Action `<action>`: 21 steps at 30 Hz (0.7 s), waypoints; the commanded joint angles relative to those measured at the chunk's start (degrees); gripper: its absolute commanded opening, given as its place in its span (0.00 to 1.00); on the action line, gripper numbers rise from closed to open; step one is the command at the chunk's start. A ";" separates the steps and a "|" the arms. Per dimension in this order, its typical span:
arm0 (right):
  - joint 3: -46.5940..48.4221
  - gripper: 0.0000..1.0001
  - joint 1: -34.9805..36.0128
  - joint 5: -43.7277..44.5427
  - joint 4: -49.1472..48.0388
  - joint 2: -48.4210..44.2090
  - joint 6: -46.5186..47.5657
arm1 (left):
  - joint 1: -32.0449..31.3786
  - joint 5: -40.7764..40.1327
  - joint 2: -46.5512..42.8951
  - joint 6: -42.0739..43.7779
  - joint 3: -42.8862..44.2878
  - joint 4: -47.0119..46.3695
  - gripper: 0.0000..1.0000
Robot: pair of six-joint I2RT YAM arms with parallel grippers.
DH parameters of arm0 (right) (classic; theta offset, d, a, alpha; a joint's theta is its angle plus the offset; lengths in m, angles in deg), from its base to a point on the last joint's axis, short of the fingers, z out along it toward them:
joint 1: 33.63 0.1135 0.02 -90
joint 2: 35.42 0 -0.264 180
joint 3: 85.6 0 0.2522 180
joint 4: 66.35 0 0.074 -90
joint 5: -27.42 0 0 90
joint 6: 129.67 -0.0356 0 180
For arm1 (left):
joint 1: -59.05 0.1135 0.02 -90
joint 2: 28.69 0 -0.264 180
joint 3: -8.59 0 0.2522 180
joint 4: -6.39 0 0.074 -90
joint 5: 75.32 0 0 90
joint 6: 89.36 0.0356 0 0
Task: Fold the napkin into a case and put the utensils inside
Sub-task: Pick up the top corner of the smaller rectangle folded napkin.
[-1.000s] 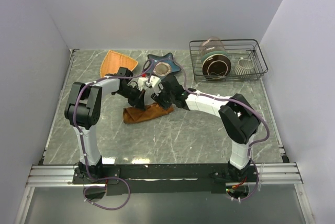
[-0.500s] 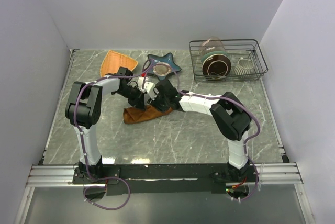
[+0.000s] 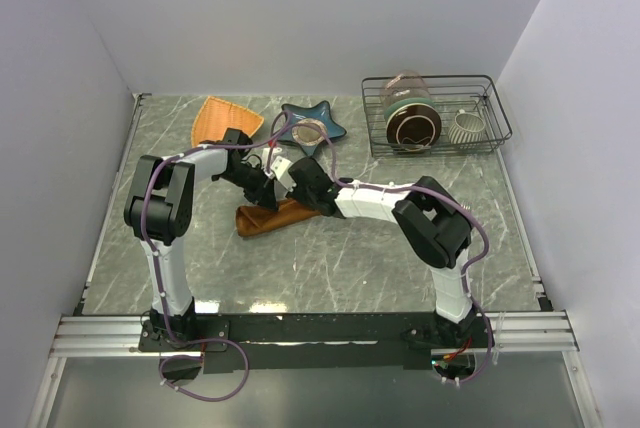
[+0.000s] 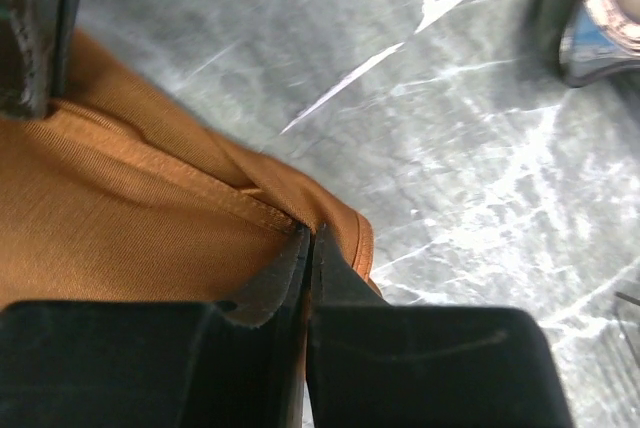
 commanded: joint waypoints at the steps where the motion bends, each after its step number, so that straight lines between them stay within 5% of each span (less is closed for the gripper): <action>1: -1.25 0.00 -0.33 8.07 -2.44 -1.30 0.31 | 0.84 -7.11 3.28 1.33 -2.10 3.41 0.01; 3: -1.17 0.00 -0.33 6.76 -2.35 -1.56 0.22 | 0.84 -7.02 3.63 0.98 -1.93 3.32 0.01; 7: 1.10 0.27 -0.33 2.37 0.45 -2.44 -1.88 | 0.84 -6.67 4.07 0.54 -1.14 3.15 0.01; 21: 11.75 0.33 -3.67 -9.33 17.24 -2.97 -5.85 | 0.84 -6.50 4.33 0.54 -1.22 2.97 0.01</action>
